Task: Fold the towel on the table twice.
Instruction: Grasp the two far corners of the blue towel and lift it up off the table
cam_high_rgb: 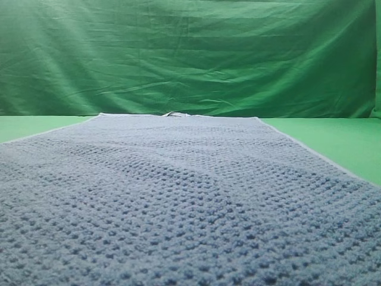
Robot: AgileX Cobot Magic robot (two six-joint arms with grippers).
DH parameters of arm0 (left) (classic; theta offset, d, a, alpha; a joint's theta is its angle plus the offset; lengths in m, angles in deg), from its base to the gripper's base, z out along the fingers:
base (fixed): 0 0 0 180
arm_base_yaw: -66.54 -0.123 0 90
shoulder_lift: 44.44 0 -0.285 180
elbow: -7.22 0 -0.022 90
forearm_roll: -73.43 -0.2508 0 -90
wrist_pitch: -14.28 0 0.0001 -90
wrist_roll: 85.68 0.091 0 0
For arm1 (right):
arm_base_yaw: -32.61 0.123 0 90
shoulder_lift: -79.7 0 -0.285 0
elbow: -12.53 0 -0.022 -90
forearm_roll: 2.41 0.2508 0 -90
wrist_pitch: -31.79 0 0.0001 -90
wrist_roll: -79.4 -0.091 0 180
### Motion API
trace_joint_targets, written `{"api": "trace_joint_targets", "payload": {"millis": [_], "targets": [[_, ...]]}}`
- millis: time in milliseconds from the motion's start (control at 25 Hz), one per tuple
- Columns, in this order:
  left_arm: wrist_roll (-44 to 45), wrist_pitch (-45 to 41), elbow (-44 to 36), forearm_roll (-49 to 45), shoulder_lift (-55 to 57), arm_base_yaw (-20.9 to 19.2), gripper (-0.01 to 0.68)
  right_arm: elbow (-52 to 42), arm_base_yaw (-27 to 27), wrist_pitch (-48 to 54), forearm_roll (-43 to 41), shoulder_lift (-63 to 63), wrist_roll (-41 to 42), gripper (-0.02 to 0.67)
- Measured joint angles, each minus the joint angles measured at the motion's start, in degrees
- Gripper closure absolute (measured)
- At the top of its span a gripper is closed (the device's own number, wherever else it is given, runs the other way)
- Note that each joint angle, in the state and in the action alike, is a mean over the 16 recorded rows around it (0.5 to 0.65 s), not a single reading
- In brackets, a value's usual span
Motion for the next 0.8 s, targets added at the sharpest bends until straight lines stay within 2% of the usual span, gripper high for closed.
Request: {"api": "trace_joint_targets", "payload": {"millis": [200, 400, 600, 800], "targets": [[2.6, -1.5, 0.1, 0.0, 0.0, 0.0, 0.673, 0.4, 0.0, -0.5, 3.2, 0.0, 1.1, 0.649], [8.8, -3.0, 2.1, -0.2, 0.9, 0.0, 0.673, 3.0, 0.0, -0.2, 5.7, -0.4, 5.7, 0.649], [16.5, -4.6, 6.8, -3.1, 5.0, 0.0, 0.673, 8.4, 0.0, 1.7, 6.7, -3.7, 12.0, 0.649], [22.6, -6.4, 14.0, -10.5, 12.2, 0.0, 0.673, 16.6, 0.0, 5.3, 6.6, -10.9, 19.2, 0.649]]}}
